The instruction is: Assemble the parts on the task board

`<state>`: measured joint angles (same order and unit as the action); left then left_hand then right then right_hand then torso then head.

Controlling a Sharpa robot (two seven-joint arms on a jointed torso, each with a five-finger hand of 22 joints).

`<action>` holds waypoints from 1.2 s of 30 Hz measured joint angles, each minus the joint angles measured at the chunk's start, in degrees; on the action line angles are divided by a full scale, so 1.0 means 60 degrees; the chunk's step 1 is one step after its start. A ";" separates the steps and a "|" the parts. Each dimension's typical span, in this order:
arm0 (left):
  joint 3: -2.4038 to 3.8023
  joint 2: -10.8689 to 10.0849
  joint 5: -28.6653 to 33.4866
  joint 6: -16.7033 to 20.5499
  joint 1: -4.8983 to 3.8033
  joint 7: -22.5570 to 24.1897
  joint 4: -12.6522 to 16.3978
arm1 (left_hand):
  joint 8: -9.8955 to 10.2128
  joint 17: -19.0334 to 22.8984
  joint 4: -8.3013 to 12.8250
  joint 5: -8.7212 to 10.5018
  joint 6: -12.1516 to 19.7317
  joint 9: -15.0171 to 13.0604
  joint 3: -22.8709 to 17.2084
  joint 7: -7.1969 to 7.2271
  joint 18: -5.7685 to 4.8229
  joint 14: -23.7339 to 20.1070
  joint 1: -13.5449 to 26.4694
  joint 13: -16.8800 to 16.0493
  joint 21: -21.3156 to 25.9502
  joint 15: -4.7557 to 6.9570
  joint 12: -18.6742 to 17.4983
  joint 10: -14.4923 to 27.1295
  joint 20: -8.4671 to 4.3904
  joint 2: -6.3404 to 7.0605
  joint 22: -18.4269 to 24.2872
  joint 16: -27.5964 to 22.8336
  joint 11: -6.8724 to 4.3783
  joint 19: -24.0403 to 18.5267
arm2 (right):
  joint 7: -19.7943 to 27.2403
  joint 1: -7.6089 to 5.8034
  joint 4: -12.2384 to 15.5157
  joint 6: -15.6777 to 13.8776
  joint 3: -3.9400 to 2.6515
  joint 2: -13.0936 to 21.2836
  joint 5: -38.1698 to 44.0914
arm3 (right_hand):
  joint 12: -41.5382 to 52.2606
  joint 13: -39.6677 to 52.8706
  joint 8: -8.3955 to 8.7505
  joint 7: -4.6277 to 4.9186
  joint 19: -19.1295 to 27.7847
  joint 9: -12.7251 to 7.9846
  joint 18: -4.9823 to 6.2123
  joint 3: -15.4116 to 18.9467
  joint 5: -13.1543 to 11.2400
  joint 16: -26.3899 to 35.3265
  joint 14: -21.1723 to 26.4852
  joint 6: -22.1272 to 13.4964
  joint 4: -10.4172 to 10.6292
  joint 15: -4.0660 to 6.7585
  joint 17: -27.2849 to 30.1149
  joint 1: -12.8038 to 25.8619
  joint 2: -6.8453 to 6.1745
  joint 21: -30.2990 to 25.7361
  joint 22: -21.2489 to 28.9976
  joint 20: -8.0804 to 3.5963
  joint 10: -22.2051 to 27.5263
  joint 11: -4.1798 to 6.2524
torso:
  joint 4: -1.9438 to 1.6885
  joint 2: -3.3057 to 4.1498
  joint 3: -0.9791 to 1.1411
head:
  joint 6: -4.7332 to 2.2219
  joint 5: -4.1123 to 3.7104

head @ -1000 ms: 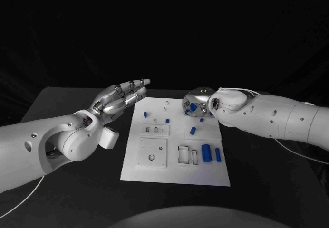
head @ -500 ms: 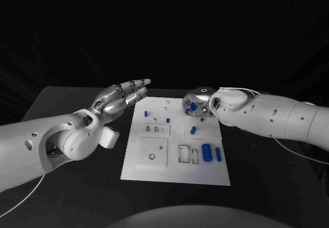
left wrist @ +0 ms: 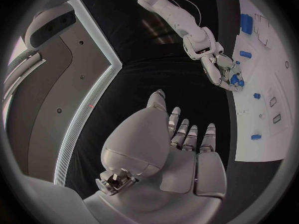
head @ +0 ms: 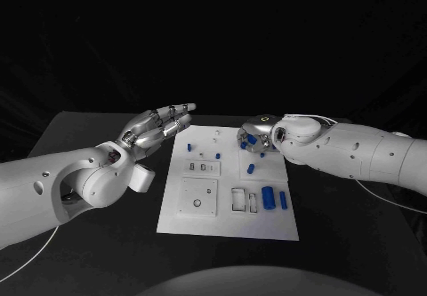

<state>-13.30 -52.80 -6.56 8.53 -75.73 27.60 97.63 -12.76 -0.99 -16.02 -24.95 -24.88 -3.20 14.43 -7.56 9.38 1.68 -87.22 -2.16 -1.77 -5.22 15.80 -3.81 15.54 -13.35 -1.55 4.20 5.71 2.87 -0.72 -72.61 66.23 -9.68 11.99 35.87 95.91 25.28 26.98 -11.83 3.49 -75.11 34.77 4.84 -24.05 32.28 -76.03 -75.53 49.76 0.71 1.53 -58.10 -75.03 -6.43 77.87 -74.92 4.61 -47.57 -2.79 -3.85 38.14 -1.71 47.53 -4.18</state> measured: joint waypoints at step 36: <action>0.0000 -0.0056 0.0000 -0.0029 0.0008 -0.0228 0.0006 | -0.0160 -0.0007 -0.0027 -0.0037 -0.0241 -0.0038 -0.0028 -0.0034 0.0000 0.0000 -0.0087 -0.0017 0.0000 0.0000 0.0105 -0.0035 0.0035 -0.0012 0.0000 0.0047 0.0034 0.0036 | -0.0024 -0.0504 -0.0156 -0.0085 -0.0042 -0.0384 -0.0378 | 0.0056 0.0144 -0.0499 -0.0018 -0.0071 0.0094 0.0001 0.0414 -0.0149 0.0034 -0.0053 0.0871 -0.0144 0.0124 0.0061 -0.0088 0.0192 0.0000 -0.0004 -0.0070 -0.0878 0.0209 | -0.0030 -0.0007 -0.0010 | 0.0070 0.0146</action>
<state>-13.30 -53.14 -6.56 8.35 -75.68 26.23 97.67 -13.72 -1.03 -16.18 -25.17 -26.33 -3.42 14.26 -7.76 9.38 1.68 -87.74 -2.26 -1.77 -5.22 16.43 -4.02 15.75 -13.42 -1.55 4.49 5.91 3.08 -0.86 -75.64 65.29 -10.19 11.74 33.56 93.65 25.61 27.84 -14.82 3.39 -75.53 35.34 4.84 -21.57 31.39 -75.83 -75.84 54.99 -0.15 2.27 -57.73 -75.56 -5.28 77.88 -74.95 4.19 -52.84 -1.54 -4.03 38.10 -1.77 47.96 -3.30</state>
